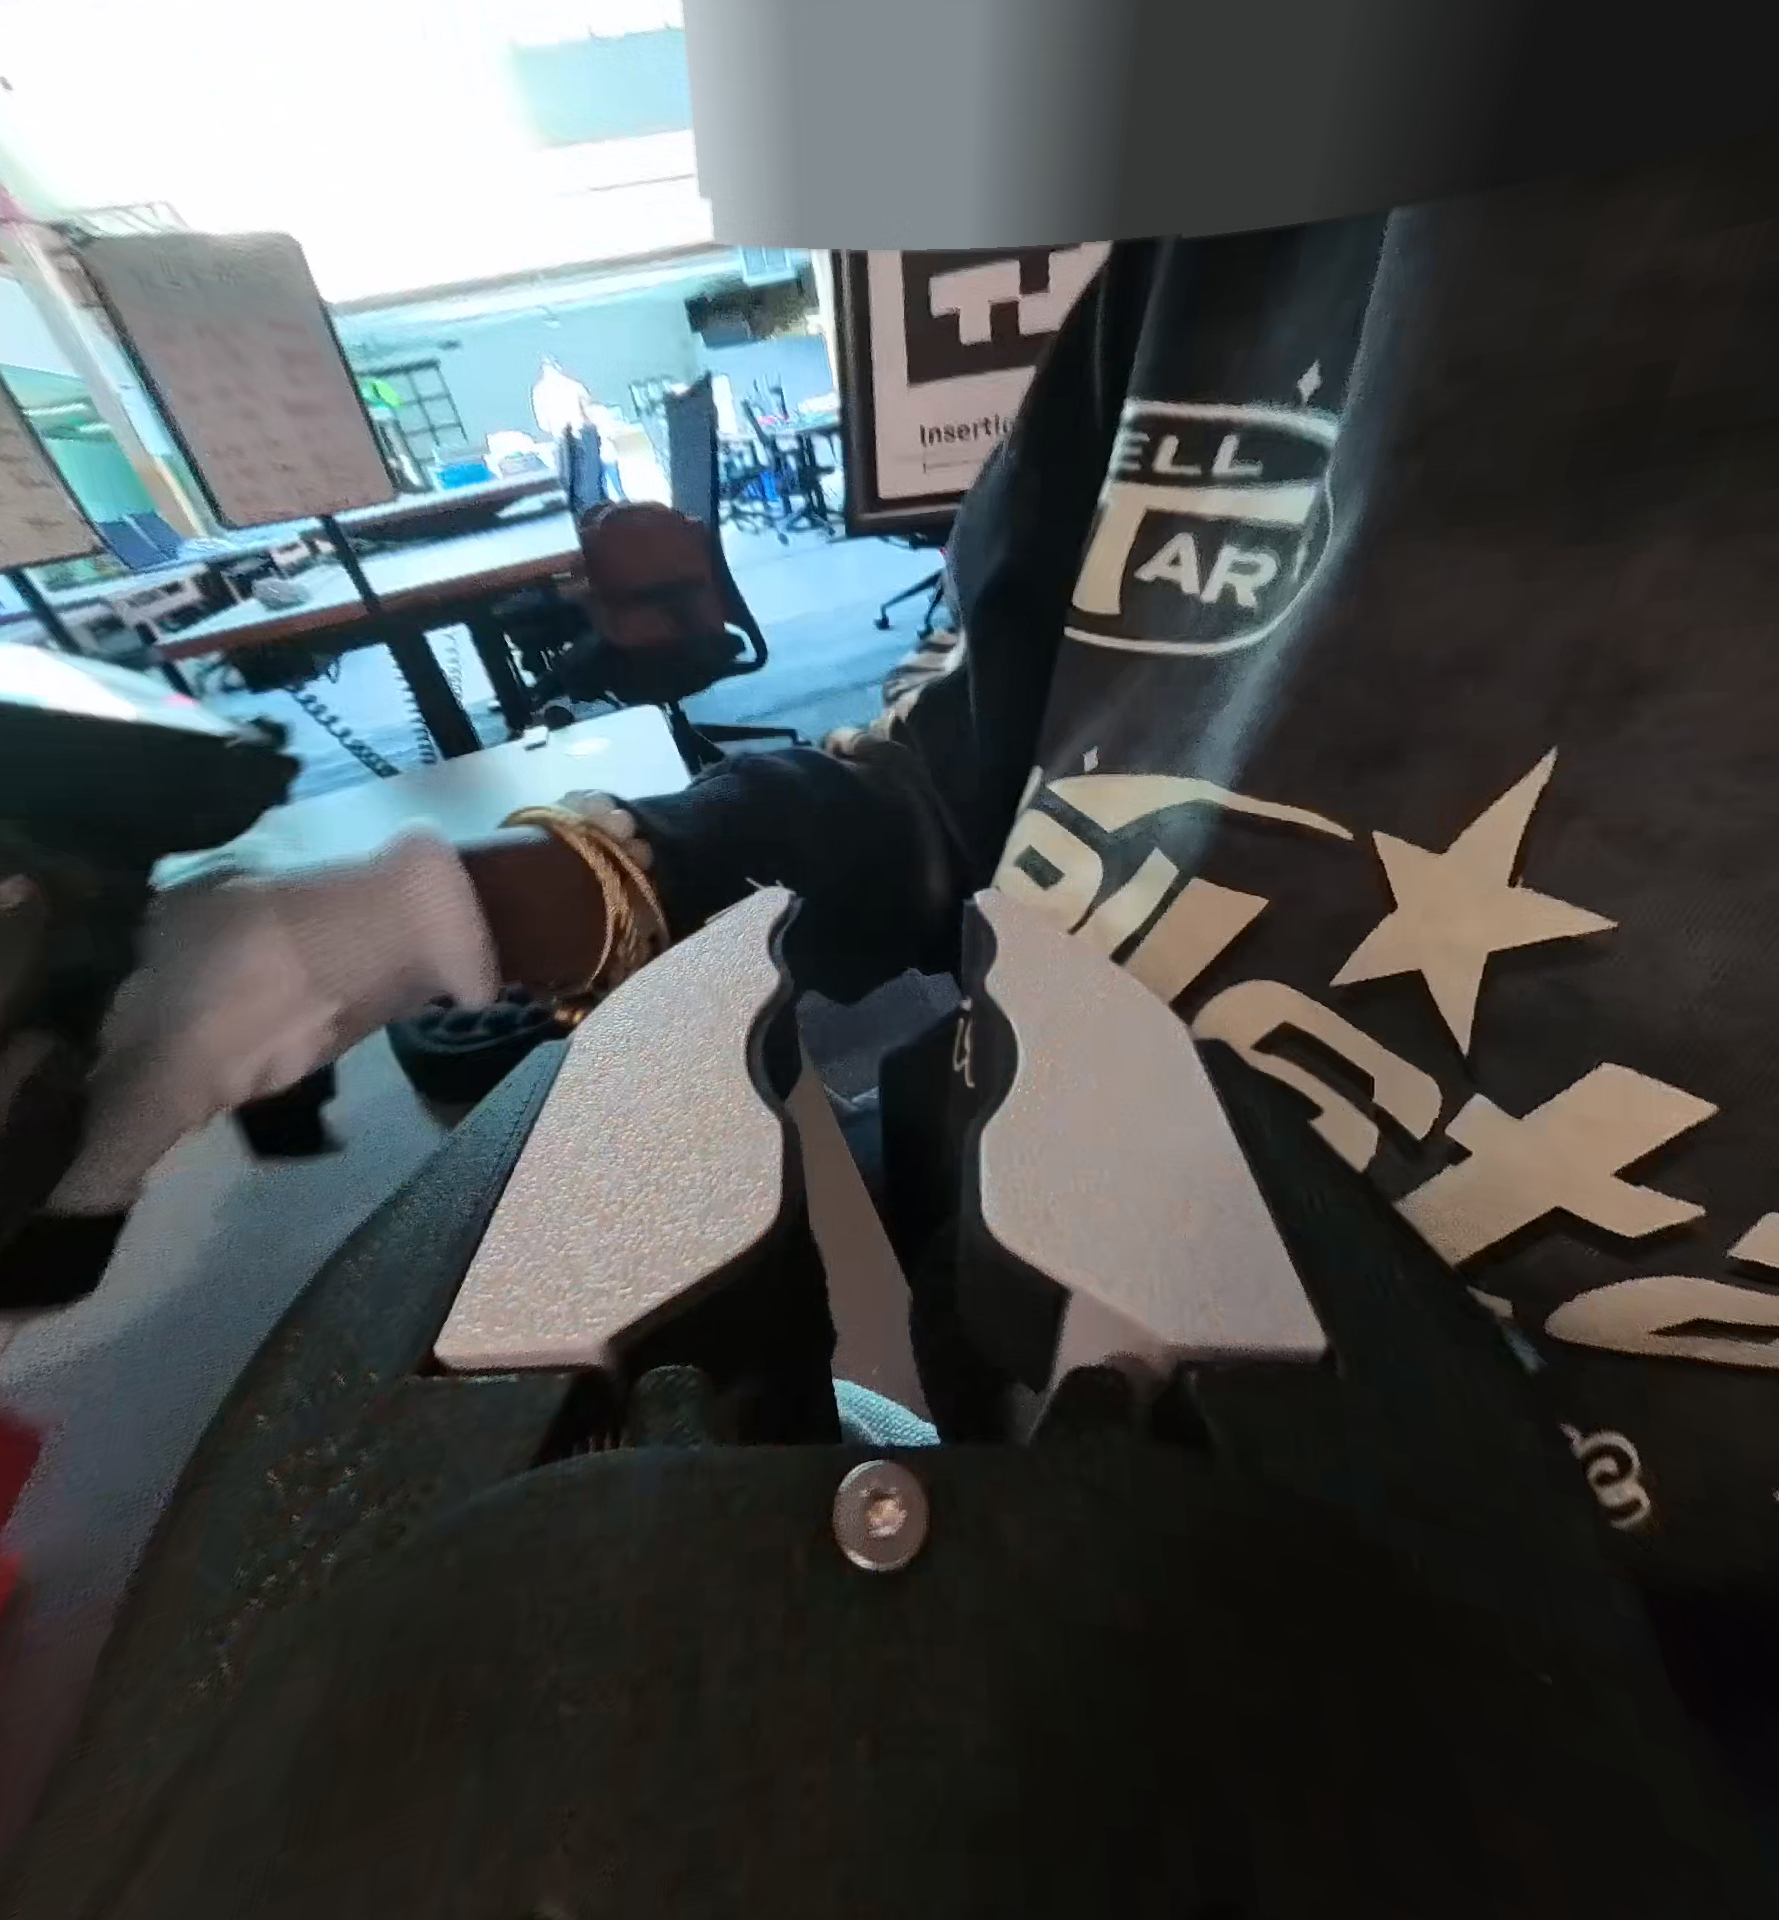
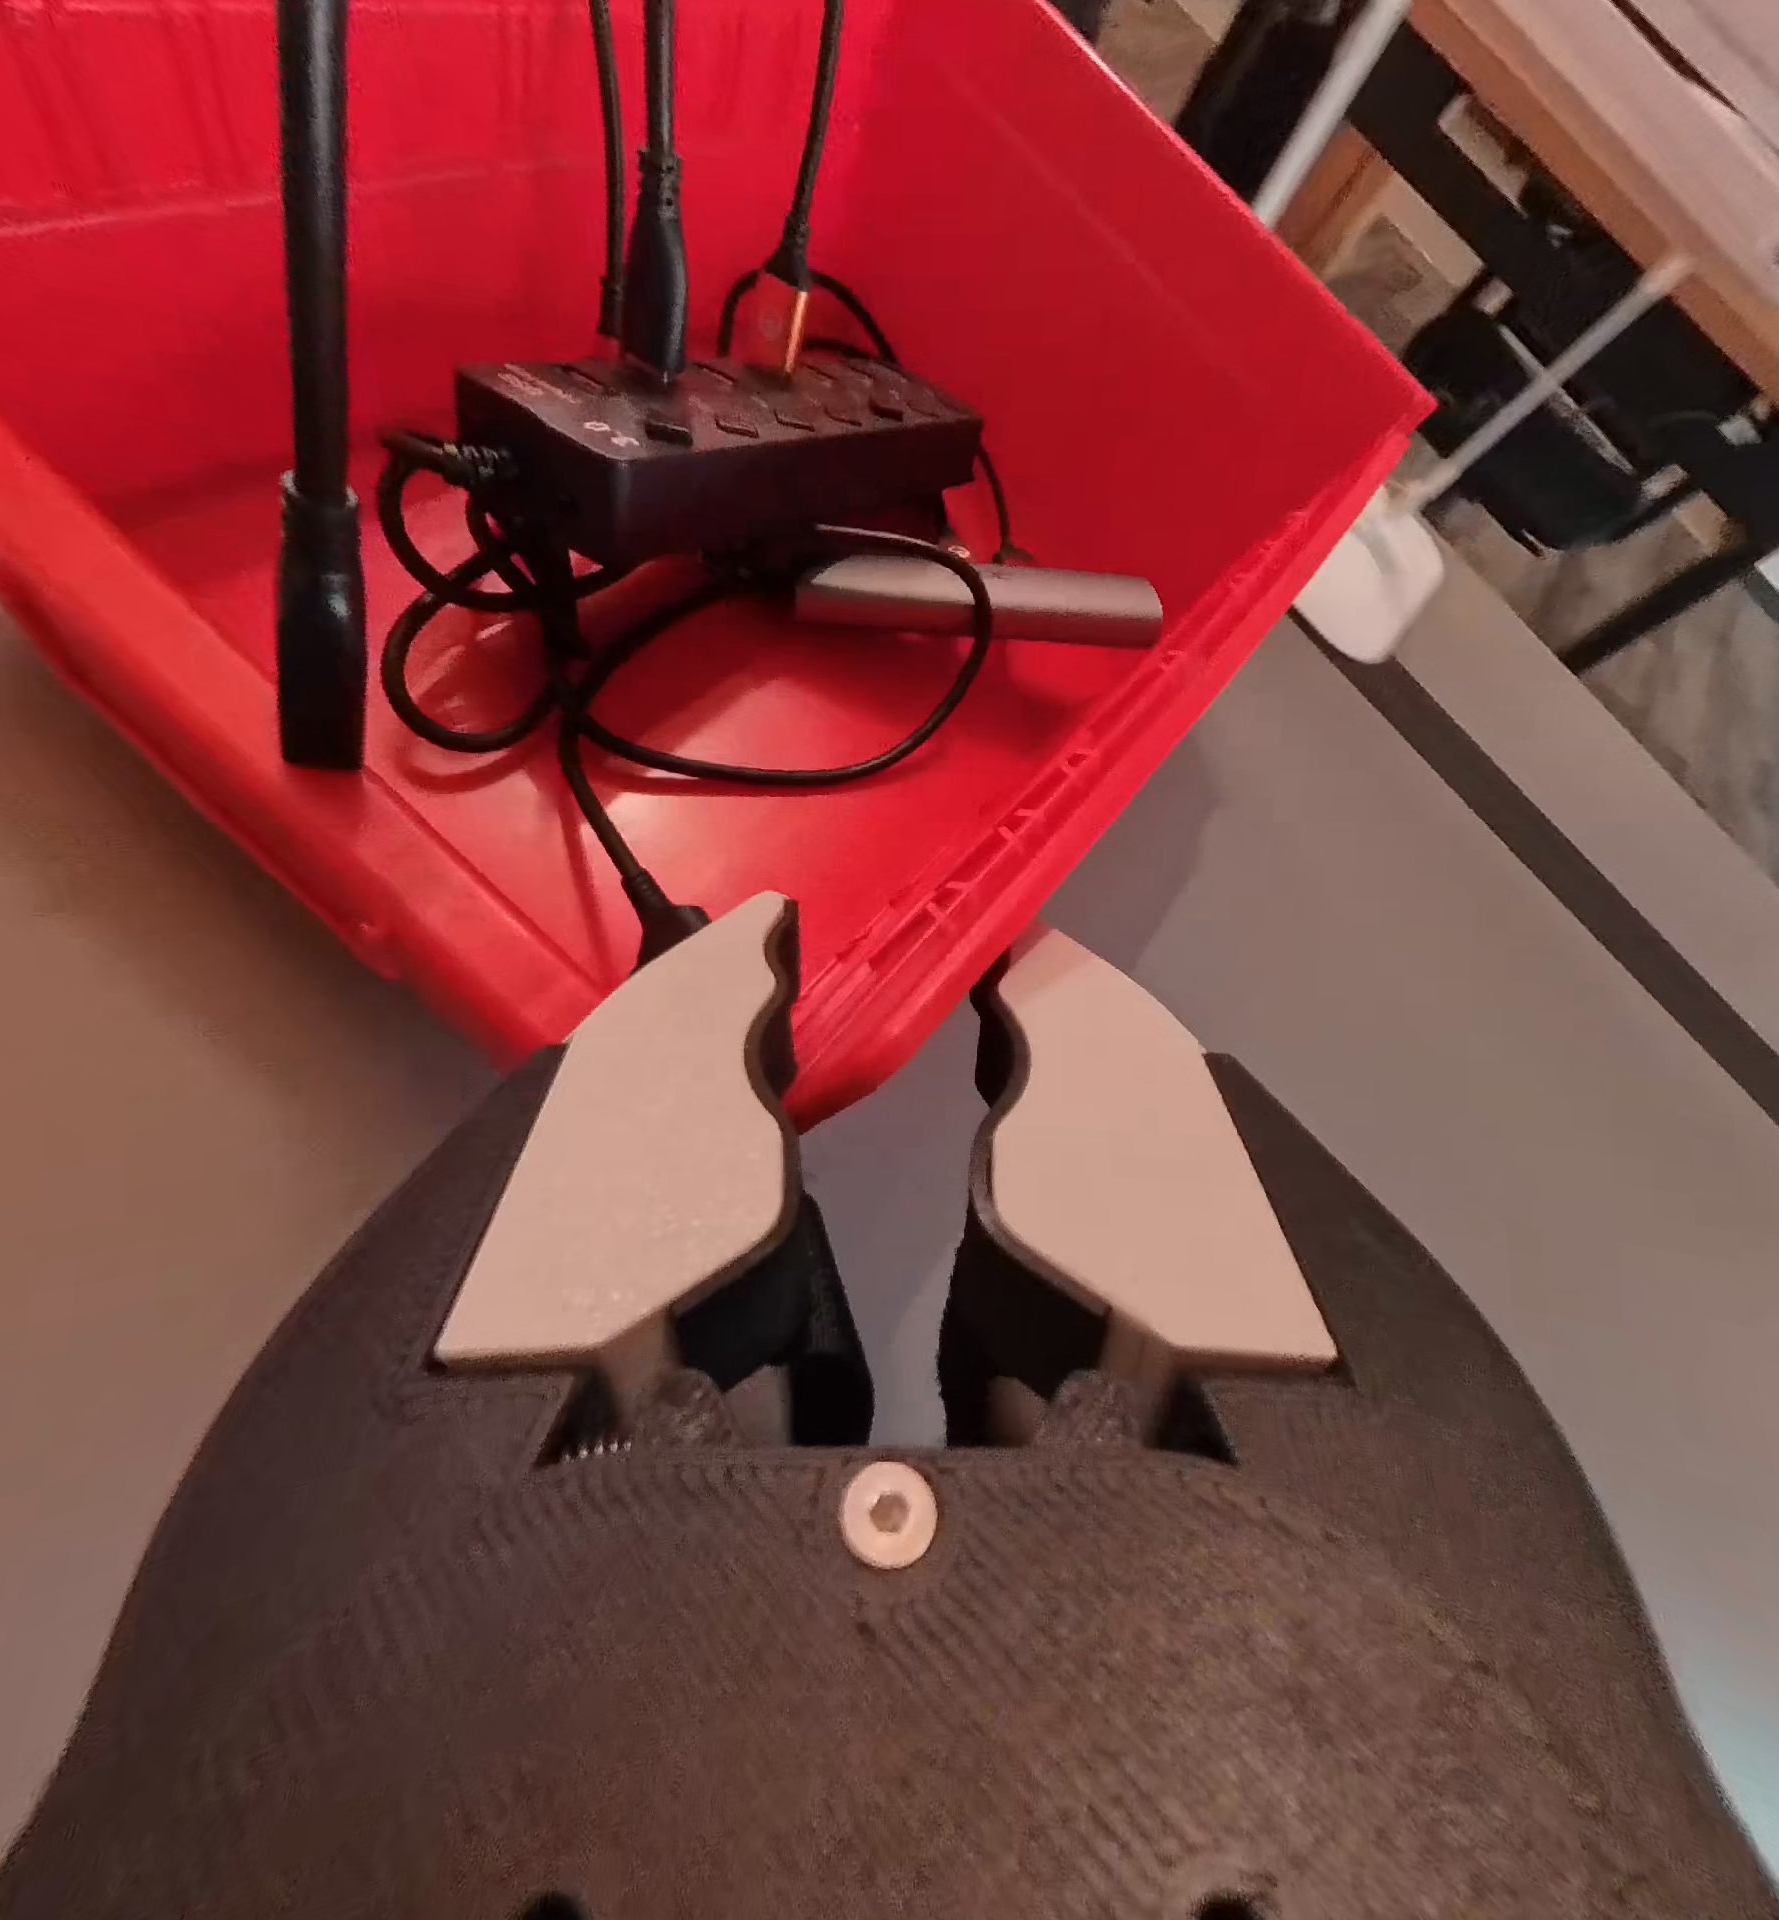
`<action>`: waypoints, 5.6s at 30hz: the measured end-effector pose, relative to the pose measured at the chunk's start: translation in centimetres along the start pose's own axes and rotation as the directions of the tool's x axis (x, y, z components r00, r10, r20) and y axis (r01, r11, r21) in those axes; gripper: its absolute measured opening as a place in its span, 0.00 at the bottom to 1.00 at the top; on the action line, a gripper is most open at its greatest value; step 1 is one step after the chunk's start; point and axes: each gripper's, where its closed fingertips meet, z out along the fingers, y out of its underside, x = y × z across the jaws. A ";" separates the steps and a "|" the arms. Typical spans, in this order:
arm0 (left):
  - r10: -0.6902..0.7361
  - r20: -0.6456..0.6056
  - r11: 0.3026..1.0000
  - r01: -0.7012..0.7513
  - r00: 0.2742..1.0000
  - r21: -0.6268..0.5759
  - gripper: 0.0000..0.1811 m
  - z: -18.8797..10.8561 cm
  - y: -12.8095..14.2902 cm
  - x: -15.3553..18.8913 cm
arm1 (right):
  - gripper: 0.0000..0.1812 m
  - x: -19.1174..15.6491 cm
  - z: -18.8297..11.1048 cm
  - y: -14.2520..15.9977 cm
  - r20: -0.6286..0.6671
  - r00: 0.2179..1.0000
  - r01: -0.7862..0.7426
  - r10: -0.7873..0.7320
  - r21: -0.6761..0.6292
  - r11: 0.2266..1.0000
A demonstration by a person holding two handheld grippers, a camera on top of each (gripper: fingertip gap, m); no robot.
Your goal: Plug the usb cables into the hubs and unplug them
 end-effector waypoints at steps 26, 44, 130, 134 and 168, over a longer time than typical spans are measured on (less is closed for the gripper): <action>0.193 0.481 0.978 -0.207 0.855 -0.024 0.29 -9.0 -7.1 -1.7 | 0.77 -3.4 -6.6 -12.3 0.383 0.841 -0.533 0.383 0.709 0.461; 0.261 0.706 0.106 0.707 0.658 -0.699 0.42 -39.5 9.5 7.3 | 0.73 -6.1 -8.0 -13.7 0.276 0.946 -0.325 0.171 0.813 0.484; 0.484 0.801 0.638 0.485 0.353 -0.598 0.32 -15.7 5.4 -12.3 | 0.32 8.2 -21.3 1.0 0.061 0.987 0.123 -0.148 0.304 0.945; 0.541 0.814 0.645 0.515 0.213 -0.564 0.26 -21.6 4.7 -11.0 | 0.29 4.5 -13.7 4.0 0.229 0.963 0.132 -0.141 0.051 0.990; 0.472 0.763 0.362 0.693 0.441 -0.624 0.25 -31.9 11.4 -4.6 | 0.25 17.4 -16.7 25.1 -0.021 0.999 0.025 -0.042 -0.523 0.852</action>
